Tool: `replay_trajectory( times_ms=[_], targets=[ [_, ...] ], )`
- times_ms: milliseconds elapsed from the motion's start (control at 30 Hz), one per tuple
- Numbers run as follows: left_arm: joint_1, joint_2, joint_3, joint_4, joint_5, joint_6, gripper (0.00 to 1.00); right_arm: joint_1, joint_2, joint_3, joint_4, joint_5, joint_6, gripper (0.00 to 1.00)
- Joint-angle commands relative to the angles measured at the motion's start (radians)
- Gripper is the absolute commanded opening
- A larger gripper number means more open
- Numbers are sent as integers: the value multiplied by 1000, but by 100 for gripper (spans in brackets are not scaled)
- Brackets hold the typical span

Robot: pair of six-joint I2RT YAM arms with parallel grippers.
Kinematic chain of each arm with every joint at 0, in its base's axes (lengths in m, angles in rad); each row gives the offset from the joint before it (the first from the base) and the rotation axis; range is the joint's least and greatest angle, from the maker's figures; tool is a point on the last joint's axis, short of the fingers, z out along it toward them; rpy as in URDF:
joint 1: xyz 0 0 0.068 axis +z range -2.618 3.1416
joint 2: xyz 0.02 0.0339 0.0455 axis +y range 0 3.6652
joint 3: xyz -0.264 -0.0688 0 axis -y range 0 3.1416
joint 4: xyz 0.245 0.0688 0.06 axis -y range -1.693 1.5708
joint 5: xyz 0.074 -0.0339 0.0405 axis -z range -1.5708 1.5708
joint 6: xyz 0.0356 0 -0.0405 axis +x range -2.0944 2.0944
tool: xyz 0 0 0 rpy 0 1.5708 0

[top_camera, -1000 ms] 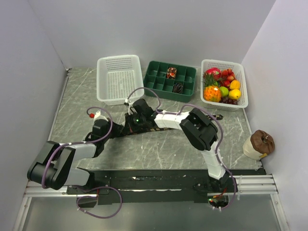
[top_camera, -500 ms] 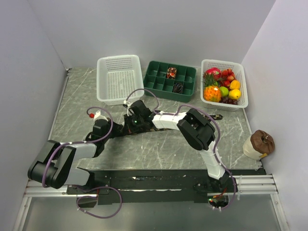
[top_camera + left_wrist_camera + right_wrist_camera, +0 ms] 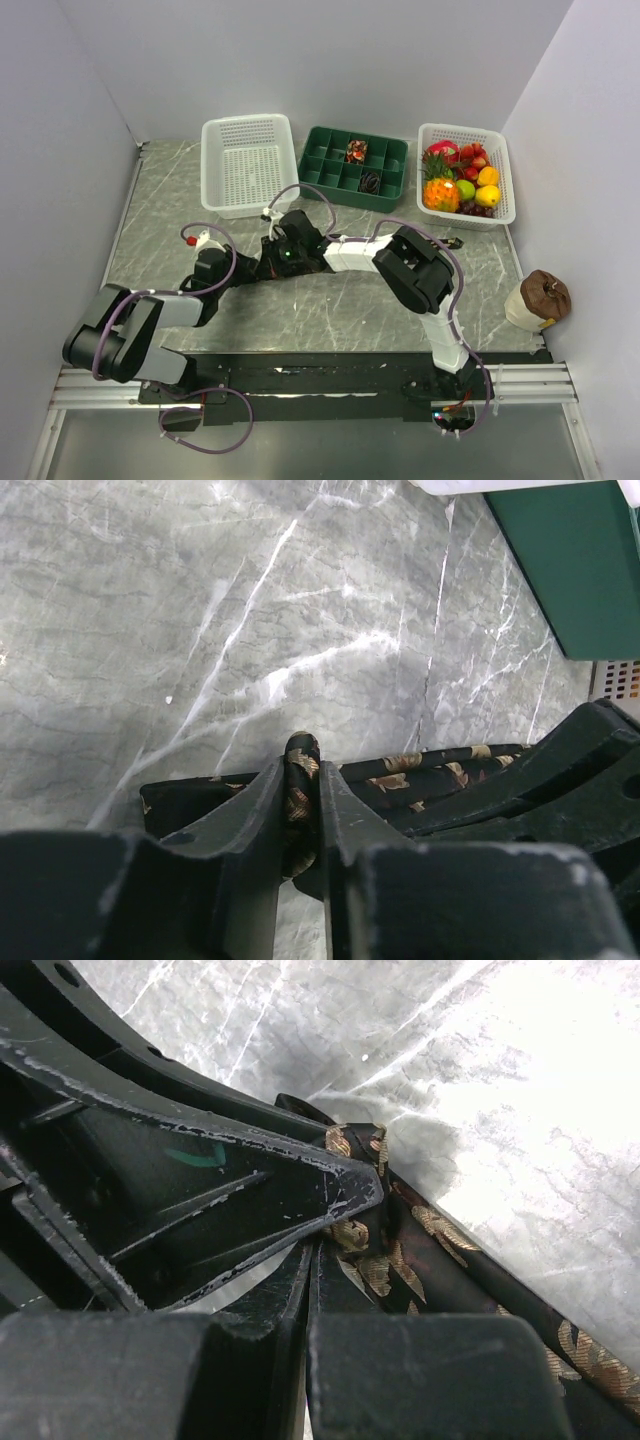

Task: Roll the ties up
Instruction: Roll the tie at the center of the board.

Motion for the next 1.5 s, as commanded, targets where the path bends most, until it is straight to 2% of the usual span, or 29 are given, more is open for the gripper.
replay_trajectory(
  times_ms=[0,267,400,633,833,933,1033,1167,1267,1467],
  targets=[
    [-6,13,-12,39,-19,-8,20,-3,-72,8,60,14,0,0],
    [-6,29,-12,49,-16,-19,11,-8,-98,-42,153,-12,-2,0],
    [-6,39,-9,53,-10,-17,11,-10,-92,-50,175,-1,6,0],
    [-6,25,-3,32,-16,-10,14,4,3,39,22,61,-6,0],
    [-6,-7,-3,12,-19,6,20,6,40,74,-89,54,8,0],
    [-6,-23,-4,-1,-20,15,28,6,65,109,-166,58,0,0],
    [-6,-46,-3,-14,-22,21,40,7,85,140,-224,71,-2,0],
    [-6,-107,14,-68,-29,39,61,6,106,178,-275,91,-5,0],
    [-6,-179,42,-157,-54,59,71,4,121,195,-296,94,-3,0],
    [-6,-380,62,-353,-143,102,78,0,138,211,-310,78,0,0]
  ],
)
